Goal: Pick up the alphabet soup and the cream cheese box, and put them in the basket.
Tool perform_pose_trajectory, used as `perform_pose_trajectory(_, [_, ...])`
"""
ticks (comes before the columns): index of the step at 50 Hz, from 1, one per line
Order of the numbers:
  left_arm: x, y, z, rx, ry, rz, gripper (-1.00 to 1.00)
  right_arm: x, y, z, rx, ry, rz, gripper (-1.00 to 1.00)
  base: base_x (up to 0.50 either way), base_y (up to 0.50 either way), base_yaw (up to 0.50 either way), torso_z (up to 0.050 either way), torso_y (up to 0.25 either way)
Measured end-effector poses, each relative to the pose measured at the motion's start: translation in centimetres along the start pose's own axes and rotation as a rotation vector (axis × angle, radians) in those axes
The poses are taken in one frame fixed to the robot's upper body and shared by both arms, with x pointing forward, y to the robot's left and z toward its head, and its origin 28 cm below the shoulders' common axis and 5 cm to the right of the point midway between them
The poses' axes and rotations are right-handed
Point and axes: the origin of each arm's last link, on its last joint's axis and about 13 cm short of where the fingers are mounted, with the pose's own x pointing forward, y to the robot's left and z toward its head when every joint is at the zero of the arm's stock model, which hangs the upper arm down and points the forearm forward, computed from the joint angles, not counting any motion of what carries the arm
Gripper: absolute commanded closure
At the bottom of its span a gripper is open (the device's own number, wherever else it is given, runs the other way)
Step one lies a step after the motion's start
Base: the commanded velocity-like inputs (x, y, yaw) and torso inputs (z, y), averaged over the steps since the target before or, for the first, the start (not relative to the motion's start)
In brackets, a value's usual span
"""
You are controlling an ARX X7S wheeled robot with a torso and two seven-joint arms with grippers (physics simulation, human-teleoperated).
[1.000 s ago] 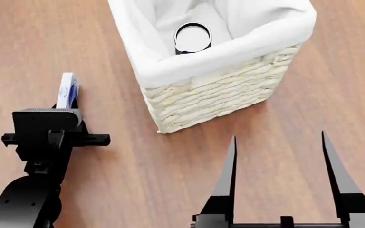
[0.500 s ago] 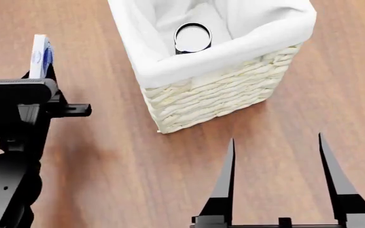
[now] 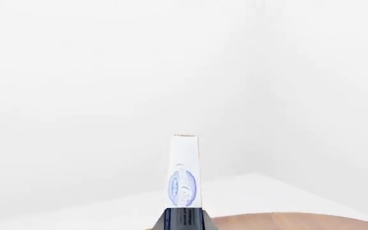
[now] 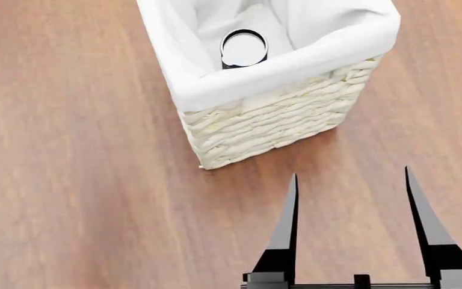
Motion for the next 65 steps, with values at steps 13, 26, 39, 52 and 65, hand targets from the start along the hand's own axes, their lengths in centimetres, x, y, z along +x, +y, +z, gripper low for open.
perform_pose_trajectory(13, [4.2, -2.6, 2.4, -0.058, 0.185, -0.460, 1.00, 0.0, 0.0, 0.0, -0.007, 0.002, 0.002, -1.00, 0.00, 0.00, 0.00, 0.000, 0.000])
perform_pose_trajectory(26, [4.5, -4.6, 0.4, -0.067, 0.459, -0.745, 1.00, -0.1, 0.0, 0.0, -0.009, 0.009, 0.003, -1.00, 0.00, 0.00, 0.00, 0.000, 0.001])
perform_pose_trajectory(39, [4.3, -5.0, -1.5, -0.081, 0.581, -0.831, 1.00, -0.1, 0.1, -0.2, -0.007, 0.015, 0.004, -1.00, 0.00, 0.00, 0.00, 0.000, 0.001])
perform_pose_trajectory(52, [4.3, -5.0, -2.1, -0.091, 0.613, -0.853, -1.00, -0.2, 0.1, -0.3, -0.004, 0.019, 0.004, -1.00, 0.00, 0.00, 0.00, 0.000, 0.001])
perform_pose_trajectory(65, [4.3, -5.0, -2.0, -0.107, 0.611, -0.861, -1.00, -0.3, 0.1, -0.3, -0.004, 0.021, 0.006, -1.00, 0.00, 0.00, 0.00, 0.000, 0.000])
